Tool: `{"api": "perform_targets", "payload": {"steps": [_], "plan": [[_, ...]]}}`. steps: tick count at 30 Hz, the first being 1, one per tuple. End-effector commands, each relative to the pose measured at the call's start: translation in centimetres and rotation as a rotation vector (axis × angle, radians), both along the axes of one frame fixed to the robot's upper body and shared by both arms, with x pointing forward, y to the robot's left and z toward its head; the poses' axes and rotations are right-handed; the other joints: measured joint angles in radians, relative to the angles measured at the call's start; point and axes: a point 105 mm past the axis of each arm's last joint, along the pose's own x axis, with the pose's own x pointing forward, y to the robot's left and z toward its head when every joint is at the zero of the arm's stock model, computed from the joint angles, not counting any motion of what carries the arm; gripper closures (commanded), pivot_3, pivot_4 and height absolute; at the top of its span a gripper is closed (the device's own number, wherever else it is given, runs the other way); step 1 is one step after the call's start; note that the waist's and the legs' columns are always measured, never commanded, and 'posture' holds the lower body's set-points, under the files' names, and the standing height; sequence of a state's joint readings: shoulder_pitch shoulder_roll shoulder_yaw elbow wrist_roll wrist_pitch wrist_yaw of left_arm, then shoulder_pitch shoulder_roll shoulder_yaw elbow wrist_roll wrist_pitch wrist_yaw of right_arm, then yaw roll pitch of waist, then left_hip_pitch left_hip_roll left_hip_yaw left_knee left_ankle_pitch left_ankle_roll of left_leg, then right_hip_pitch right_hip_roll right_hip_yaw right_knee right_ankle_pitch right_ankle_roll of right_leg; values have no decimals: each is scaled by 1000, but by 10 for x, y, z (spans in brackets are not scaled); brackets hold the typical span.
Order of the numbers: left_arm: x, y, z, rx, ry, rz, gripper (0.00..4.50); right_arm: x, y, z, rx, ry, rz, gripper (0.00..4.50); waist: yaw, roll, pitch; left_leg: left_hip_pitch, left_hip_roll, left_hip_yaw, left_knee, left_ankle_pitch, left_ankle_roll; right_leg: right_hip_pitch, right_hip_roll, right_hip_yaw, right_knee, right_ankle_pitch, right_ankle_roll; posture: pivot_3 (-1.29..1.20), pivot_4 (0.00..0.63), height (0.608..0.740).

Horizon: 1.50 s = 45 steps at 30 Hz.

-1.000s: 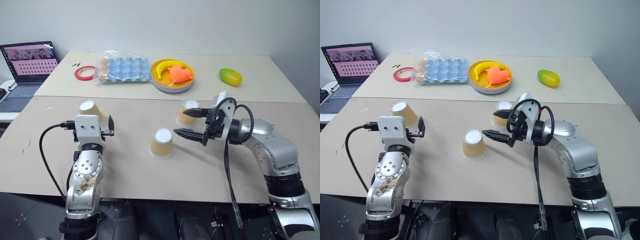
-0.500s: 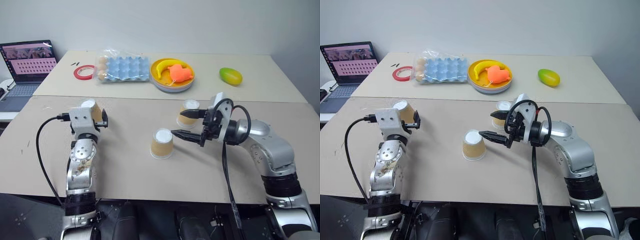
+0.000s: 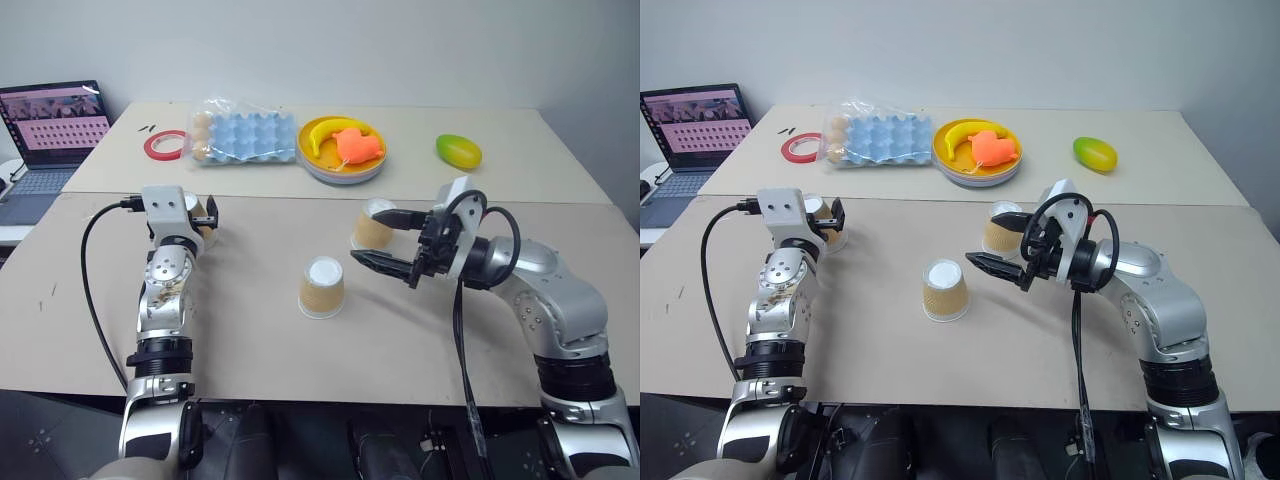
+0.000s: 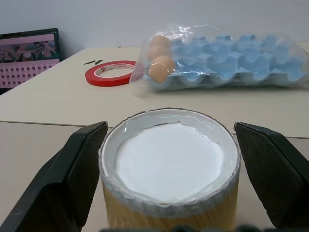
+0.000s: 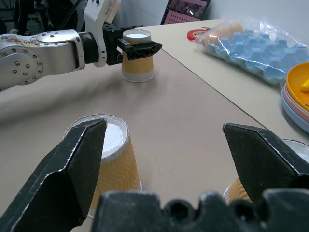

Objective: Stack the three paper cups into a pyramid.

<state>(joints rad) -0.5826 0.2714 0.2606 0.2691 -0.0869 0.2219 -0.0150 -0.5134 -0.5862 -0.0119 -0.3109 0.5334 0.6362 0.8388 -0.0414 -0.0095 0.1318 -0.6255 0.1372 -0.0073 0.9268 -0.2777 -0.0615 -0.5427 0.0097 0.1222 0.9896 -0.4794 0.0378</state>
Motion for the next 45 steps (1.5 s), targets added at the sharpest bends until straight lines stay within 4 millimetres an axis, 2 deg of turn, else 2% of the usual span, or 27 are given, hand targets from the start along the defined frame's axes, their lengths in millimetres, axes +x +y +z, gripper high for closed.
{"api": "perform_targets", "payload": {"steps": [1,5,6,7,12,15,17,22,25,27,33,36,44,45], "plan": [[3,-2,19,8,-69,-23,278,-6,-1,12,9,-51,2,0,0,0,0,0,0,0,0,0,0,0,0,0,0,0,0,0,150,641],[4,-4,17,2,-56,-36,1605,-6,-1,11,2,-50,-7,0,0,0,0,0,0,0,0,0,0,0,0,0,0,0,0,0,150,641],[5,-5,17,8,-53,-44,1812,-6,-2,10,2,-49,-9,0,0,0,0,0,0,0,0,0,0,0,0,0,0,0,0,0,150,641],[5,-5,17,13,-53,-44,1834,-6,-2,10,2,-49,-11,0,0,0,0,0,0,0,0,0,0,0,0,0,0,0,0,0,150,641],[4,-13,31,73,-103,-97,1834,-5,-2,10,2,-47,-21,0,0,0,0,0,0,0,0,0,0,0,0,0,0,0,0,0,150,641],[-9,-46,59,114,-209,-370,1834,-4,-1,6,-10,-38,-26,0,1,0,0,0,0,0,0,0,0,0,0,0,0,0,0,0,150,641],[-29,-65,66,178,-211,-600,1834,-4,0,3,-20,-31,-25,0,0,-1,1,-1,0,0,0,0,0,0,0,-1,0,0,0,0,150,641],[-89,-85,47,320,14,-1107,1834,-2,-5,0,-39,-29,-44,0,-11,1,2,0,0,0,-4,1,-1,-1,0,0,-1,-1,-1,0,150,641],[-113,-87,41,367,126,-1251,1834,-1,-11,4,-32,-37,-66,0,-9,2,3,1,1,0,-5,1,-1,-3,0,-1,0,-2,-3,0,150,641],[-120,-88,38,373,172,-1304,1834,0,-13,6,-31,-42,-79,0,-2,1,4,1,1,0,-4,1,-1,-4,0,-1,1,-2,-2,0,150,641],[-119,-102,25,374,200,-1389,1834,2,-21,8,-30,-51,-115,0,1,1,4,0,1,0,-3,1,-1,-5,0,-1,0,-5,4,0,150,641],[-119,-109,14,384,218,-1419,1834,1,-23,10,-31,-61,-127,0,-1,1,5,-1,1,0,-4,0,-1,-5,0,-1,0,-2,-2,0,150,641],[-110,-114,5,406,210,-1405,1834,0,-28,14,-28,-64,-149,0,-4,1,5,-1,1,0,-4,0,-1,-5,0,-1,0,-2,-3,0,150,641],[-108,-114,5,410,205,-1396,840,-1,-29,14,-27,-65,-150,0,-3,1,5,-1,1,0,-4,0,-1,-5,0,-1,0,-2,-3,0,150,641]]}}
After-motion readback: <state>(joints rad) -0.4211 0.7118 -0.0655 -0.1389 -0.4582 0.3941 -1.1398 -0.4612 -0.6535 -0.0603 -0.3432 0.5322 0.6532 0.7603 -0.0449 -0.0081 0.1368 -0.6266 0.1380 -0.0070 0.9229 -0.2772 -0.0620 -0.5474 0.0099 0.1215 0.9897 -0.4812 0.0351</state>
